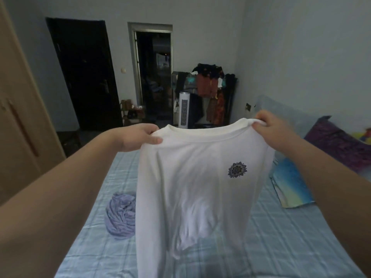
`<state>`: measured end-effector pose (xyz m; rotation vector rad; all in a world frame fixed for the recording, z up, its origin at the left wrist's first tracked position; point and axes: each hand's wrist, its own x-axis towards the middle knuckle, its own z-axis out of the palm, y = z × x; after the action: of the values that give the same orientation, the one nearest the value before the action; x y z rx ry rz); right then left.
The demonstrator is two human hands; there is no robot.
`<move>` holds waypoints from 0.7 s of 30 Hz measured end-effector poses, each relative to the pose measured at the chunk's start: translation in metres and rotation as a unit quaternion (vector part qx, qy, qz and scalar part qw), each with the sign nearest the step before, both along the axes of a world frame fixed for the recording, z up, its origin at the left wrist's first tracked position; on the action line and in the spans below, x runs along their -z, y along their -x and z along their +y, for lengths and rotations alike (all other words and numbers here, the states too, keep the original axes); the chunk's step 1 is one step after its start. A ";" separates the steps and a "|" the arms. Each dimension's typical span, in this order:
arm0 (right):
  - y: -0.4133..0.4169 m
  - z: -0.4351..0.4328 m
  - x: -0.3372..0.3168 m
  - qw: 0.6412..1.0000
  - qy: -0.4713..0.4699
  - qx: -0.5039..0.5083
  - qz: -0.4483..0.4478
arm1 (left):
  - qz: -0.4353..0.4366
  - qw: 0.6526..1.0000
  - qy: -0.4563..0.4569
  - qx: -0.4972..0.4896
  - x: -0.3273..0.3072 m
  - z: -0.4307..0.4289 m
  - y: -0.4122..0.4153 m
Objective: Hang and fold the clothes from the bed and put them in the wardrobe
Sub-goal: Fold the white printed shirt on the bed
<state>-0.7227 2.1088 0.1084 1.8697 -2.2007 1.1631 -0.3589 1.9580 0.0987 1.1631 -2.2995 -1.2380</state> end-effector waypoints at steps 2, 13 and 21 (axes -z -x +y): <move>-0.008 0.001 -0.002 1.000 0.008 -0.007 0.002 | 0.047 0.996 -0.069 0.021 -0.005 0.001 -0.010; -0.035 0.018 0.017 0.997 0.006 -0.016 0.075 | -0.044 0.956 0.235 -0.169 0.014 0.037 -0.037; -0.065 0.053 0.072 0.980 0.151 0.115 0.061 | 0.179 0.930 0.191 -0.257 0.071 0.071 -0.021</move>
<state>-0.6575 2.1621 0.0367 1.4822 -1.9802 1.2191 -0.3383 2.0295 0.0281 1.1704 -1.7083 -0.6951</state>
